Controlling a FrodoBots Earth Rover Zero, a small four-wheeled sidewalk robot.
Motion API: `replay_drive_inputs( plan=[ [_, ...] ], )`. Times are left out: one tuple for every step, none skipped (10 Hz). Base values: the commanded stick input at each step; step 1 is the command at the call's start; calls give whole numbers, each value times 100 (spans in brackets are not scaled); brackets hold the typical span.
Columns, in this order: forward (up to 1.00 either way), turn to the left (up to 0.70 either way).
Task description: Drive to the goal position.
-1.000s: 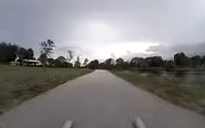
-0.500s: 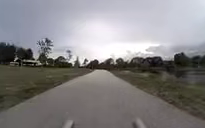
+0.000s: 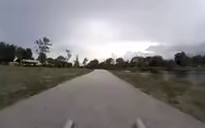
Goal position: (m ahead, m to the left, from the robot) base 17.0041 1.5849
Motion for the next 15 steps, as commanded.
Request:
replay_drive_inputs(
  plan=[
    [100, 0],
    [100, 0],
    [100, 8],
    [100, 34],
    [100, 40],
    [100, 26],
    [100, 10],
    [100, 0],
    [100, 0],
    [100, 0],
    [100, 0],
    [100, 0],
    [100, 0],
    [100, 0],
    [100, 0]
  ],
)
